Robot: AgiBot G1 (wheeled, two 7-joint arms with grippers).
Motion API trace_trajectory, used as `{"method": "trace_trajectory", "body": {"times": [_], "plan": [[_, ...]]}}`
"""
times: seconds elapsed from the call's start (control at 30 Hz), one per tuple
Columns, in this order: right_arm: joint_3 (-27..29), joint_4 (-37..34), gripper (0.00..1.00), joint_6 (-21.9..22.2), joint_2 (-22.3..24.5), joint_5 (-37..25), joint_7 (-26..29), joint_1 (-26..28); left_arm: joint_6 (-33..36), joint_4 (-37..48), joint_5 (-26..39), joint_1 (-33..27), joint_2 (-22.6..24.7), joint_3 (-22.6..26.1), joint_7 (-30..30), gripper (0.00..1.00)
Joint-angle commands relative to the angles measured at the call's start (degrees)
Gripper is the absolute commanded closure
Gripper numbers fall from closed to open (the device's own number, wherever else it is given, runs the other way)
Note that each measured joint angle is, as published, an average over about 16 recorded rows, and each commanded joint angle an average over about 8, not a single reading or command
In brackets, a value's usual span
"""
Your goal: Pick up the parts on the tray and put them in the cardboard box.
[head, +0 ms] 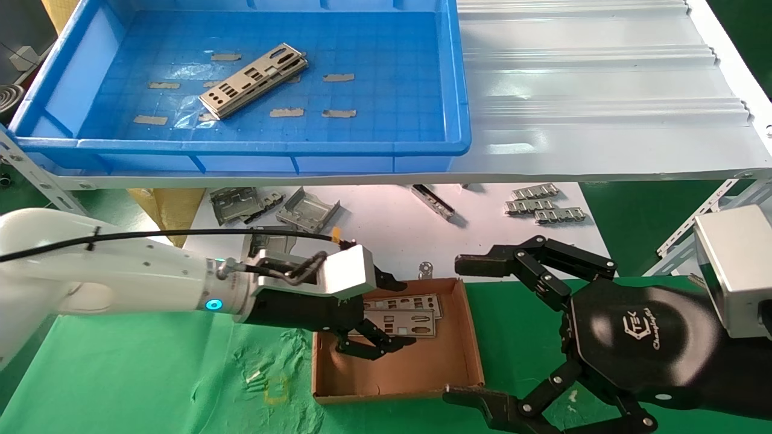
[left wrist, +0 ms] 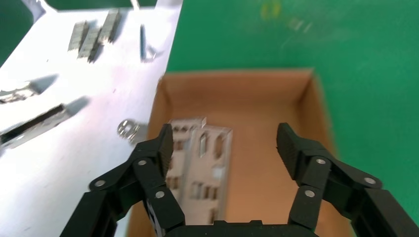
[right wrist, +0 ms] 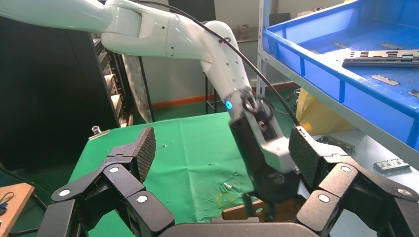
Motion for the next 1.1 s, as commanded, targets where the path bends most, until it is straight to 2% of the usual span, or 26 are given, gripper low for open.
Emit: {"method": "trace_trajectory", "body": {"times": [0.03,0.23,0.37,0.7,1.1], "plan": [[0.00,0.00,0.00,0.00,0.00,0.00,0.00,0.00,2.33,-0.54,-2.15,0.17,-1.28,-0.89,-0.83,0.00],[0.00,-0.01,0.00,0.01,0.00,0.01,-0.01,-0.01,10.85,-1.19,-9.58,2.25,-4.68,-3.99,0.11,0.00],[0.00,-0.02,0.00,0.01,0.01,0.01,-0.01,-0.01,13.14,-1.31,-11.40,3.04,-5.46,-4.72,0.65,0.00],[0.00,-0.02,0.00,0.01,0.01,0.02,-0.01,-0.01,11.88,-2.12,-10.33,3.26,-5.60,-5.21,0.08,0.00],[-0.01,-0.03,0.00,0.00,0.01,0.02,-0.02,0.00,13.01,-8.62,-11.73,7.84,-10.22,-12.41,-3.35,0.00]]}}
